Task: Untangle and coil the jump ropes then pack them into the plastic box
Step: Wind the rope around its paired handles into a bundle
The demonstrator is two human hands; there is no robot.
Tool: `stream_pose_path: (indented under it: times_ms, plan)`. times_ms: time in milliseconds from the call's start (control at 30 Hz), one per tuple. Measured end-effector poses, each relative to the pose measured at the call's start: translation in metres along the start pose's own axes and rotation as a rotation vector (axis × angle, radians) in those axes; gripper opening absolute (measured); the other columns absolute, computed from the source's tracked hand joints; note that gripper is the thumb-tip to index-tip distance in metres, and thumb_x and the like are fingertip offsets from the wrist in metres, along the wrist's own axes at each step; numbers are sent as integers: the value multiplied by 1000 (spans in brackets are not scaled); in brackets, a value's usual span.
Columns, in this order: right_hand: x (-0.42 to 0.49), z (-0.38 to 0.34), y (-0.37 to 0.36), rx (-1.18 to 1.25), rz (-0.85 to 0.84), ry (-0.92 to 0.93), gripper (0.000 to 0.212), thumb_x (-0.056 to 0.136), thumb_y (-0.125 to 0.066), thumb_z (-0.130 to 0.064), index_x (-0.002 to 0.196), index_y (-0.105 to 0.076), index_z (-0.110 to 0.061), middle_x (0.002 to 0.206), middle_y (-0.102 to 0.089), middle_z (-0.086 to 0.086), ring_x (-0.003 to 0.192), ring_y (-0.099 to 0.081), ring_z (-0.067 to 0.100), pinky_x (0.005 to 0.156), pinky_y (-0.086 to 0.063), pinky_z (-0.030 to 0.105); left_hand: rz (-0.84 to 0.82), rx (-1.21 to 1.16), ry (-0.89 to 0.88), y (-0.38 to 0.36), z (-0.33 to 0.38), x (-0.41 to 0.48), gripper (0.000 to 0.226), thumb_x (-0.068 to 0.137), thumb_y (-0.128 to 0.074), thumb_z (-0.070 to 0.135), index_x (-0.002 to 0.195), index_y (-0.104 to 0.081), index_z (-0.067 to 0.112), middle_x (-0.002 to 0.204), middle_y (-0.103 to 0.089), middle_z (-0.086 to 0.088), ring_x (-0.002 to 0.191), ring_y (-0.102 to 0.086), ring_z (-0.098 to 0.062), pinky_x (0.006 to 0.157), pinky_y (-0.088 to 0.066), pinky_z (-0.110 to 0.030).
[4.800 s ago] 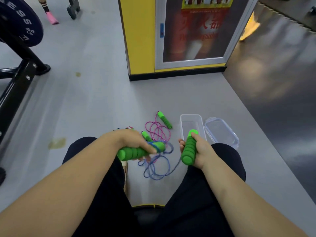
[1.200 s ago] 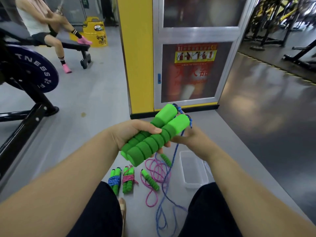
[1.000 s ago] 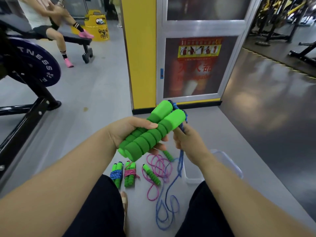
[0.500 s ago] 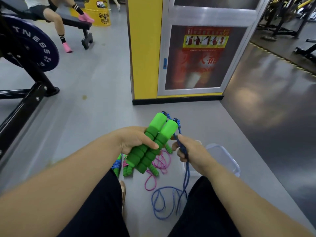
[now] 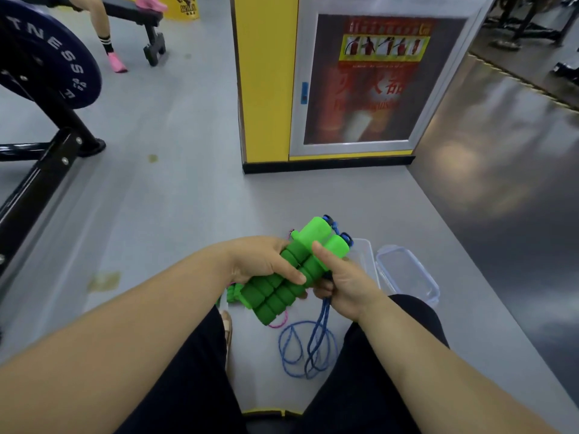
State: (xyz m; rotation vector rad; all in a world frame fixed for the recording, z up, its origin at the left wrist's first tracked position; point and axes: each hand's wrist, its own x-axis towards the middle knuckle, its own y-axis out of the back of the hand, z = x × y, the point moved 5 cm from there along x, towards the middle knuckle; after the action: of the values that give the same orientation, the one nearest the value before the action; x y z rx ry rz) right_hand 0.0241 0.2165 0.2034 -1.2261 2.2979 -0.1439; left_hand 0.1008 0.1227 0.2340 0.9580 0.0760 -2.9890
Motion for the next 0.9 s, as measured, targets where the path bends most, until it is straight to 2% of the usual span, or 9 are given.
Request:
stream_pose_path:
  times_ms: [100, 200, 333, 467, 600, 667, 767, 833, 900]
  plan:
    - [-3, 4, 3, 36, 67, -36, 15, 82, -60, -28, 76, -59, -14, 44, -50, -7, 33, -31, 2, 36, -20, 15, -11, 11, 27, -6, -4, 4, 23, 87, -56, -6, 108, -59, 3, 110, -63, -26, 88, -67, -28, 87, -53, -45]
    - [-2, 11, 5, 66, 107, -48, 13, 82, -61, -25, 76, -60, -13, 45, -50, -7, 32, -32, 3, 34, -22, 16, -7, -13, 47, -7, -8, 8, 17, 86, -57, -5, 100, -62, 3, 98, -68, -19, 83, -68, -26, 81, -56, -41]
    - [-1, 13, 6, 91, 101, -33, 22, 77, -63, -28, 92, -62, -10, 52, -55, -3, 35, -35, 4, 35, -26, 17, 21, -67, 87, -12, -11, 10, 15, 89, -54, -1, 85, -66, 8, 73, -73, -6, 64, -69, -15, 64, -58, -27]
    - [3, 8, 10, 83, 106, 2, 23, 67, -73, -29, 81, -60, -15, 61, -52, 0, 39, -36, 5, 37, -27, 17, 59, -69, 78, -10, -12, 9, 7, 87, -62, 12, 86, -69, 12, 84, -71, -7, 72, -67, -18, 73, -56, -32]
    - [3, 0, 11, 73, 85, 30, 30, 66, -75, -29, 86, -59, -12, 59, -51, 2, 39, -41, 6, 36, -30, 17, 17, -26, 18, -14, -12, 7, 13, 84, -63, 2, 95, -66, 10, 91, -70, -11, 78, -68, -22, 74, -58, -33]
    - [2, -2, 11, 59, 52, 44, 36, 71, -69, -42, 88, -59, -11, 55, -49, -1, 41, -38, 7, 37, -29, 17, -3, -57, 7, -13, -12, 6, 16, 84, -63, 0, 98, -65, 7, 93, -70, -14, 77, -68, -25, 78, -57, -38]
    - [4, -2, 20, 22, 5, 106, 64, 69, -46, -72, 95, -61, -15, 59, -43, -3, 46, -27, 7, 43, -27, 18, -69, -203, -3, -9, -6, 0, 19, 76, -62, 6, 95, -65, 5, 90, -71, -14, 76, -69, -27, 72, -58, -37]
    - [4, 0, 35, -12, 106, 133, 53, 83, -37, -63, 96, -61, -18, 67, -48, -3, 43, -24, 5, 42, -24, 17, -83, -307, -36, -7, 2, -6, 18, 74, -61, 3, 92, -64, 1, 84, -71, -14, 71, -70, -26, 64, -59, -36]
    - [1, 2, 44, -277, 201, 139, 35, 99, -31, -40, 104, -61, -21, 70, -48, -3, 44, -27, 5, 44, -25, 17, -53, -394, -50, -6, 8, -8, 15, 75, -62, 1, 90, -62, -1, 79, -71, -14, 67, -70, -24, 59, -59, -35]
